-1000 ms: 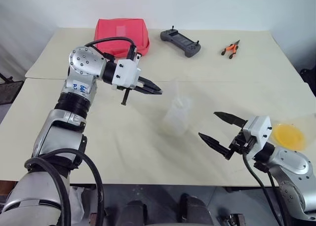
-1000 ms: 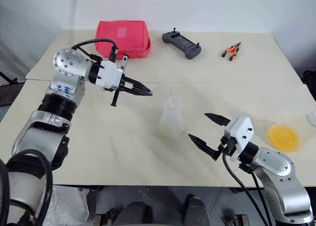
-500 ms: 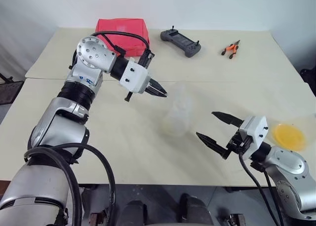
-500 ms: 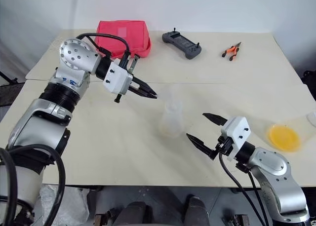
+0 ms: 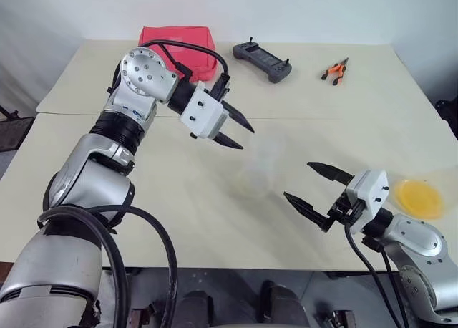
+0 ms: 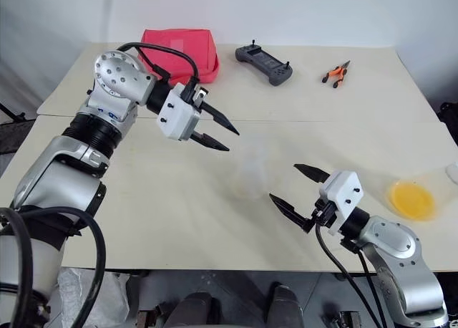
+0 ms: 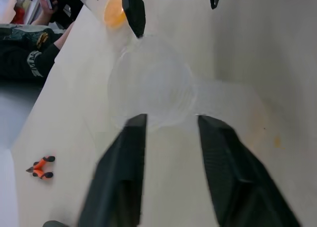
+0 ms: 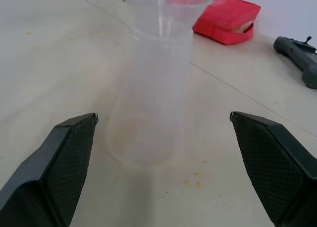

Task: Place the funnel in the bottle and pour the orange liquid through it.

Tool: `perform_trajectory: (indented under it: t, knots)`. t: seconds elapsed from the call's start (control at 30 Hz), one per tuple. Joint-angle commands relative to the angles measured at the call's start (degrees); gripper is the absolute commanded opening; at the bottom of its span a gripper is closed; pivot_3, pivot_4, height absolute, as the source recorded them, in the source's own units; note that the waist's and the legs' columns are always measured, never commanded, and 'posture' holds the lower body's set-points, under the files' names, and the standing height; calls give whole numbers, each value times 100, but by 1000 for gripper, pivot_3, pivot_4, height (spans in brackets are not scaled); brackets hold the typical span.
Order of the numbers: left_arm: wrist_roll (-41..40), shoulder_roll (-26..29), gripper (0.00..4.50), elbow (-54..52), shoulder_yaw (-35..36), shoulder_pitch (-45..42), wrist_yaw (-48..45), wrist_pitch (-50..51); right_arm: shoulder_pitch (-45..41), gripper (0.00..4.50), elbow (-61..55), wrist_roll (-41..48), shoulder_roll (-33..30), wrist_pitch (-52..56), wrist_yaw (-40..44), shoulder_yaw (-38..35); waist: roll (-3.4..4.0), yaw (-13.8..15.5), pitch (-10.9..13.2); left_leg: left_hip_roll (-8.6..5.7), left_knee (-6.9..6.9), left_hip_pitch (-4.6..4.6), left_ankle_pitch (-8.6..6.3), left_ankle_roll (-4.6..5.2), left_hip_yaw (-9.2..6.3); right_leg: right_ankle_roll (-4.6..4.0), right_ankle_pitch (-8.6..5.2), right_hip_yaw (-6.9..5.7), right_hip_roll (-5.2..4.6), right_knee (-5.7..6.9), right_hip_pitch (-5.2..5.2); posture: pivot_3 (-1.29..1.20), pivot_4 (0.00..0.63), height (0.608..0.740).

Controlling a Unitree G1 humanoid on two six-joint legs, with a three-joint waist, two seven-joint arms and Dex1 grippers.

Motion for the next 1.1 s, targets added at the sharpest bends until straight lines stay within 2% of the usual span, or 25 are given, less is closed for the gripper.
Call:
perform_trajectory:
  t: [0.03,0.17,0.2,0.3,0.4,0.53,0.63,0.73,0.93,1.1]
  knots:
    - [-231,-9,3081,-213,25,-184,-643,64,-21,4500,-173,25,14,-130,-39,-125,0,0,0,0,0,0,0,0,0,0,0,0,0,0,0,0,150,740]
    - [-264,-1,4326,-117,353,-188,-643,482,23,4500,-235,38,0,-120,-61,-171,0,0,0,0,0,-1,-1,1,0,1,1,0,0,-1,0,0,150,740]
    - [-298,6,4460,-91,506,-169,-643,652,56,4500,-267,46,-6,-114,-75,-203,0,-1,0,0,0,-1,-1,1,0,1,1,0,0,-1,0,0,150,740]
    - [-380,-32,4460,-22,1139,-53,-597,1177,187,4500,-366,67,-29,-93,-118,-333,0,-3,0,0,0,-2,-1,1,0,1,1,0,0,-2,-1,0,150,740]
    - [-415,56,4460,-237,1671,290,-150,1827,362,4500,-491,100,-31,-75,-190,-538,0,-10,0,0,0,-2,-1,2,1,2,1,0,0,-2,-1,0,150,740]
    - [-636,159,4460,-1177,2371,1148,554,3039,506,4500,-661,112,64,5,-455,-758,3,-19,-1,0,-1,6,-1,2,3,2,1,4,0,4,-1,0,150,740]
    - [-712,336,4460,-2109,2654,1959,940,4160,680,4500,-781,32,90,49,-624,-904,2,-22,-1,1,5,4,-1,1,1,2,1,4,0,9,-2,0,150,740]
    - [-816,446,4460,-2714,2998,2737,1259,4869,811,4500,-1022,-100,263,172,-1093,-1054,3,-23,-1,1,4,7,-1,1,2,2,1,8,0,10,-2,0,150,740]
    - [-833,476,4460,-2892,3292,3657,961,5418,1331,4500,-1879,-248,785,746,-2125,-1194,4,6,-2,1,16,8,0,-1,1,2,1,11,0,20,-1,0,150,740]
    - [-709,409,4460,-2846,3329,3964,714,5464,1897,4500,-2568,-460,1383,1126,-2954,-1318,4,-1,-2,1,14,12,0,-2,8,2,1,17,1,23,-2,0,150,740]
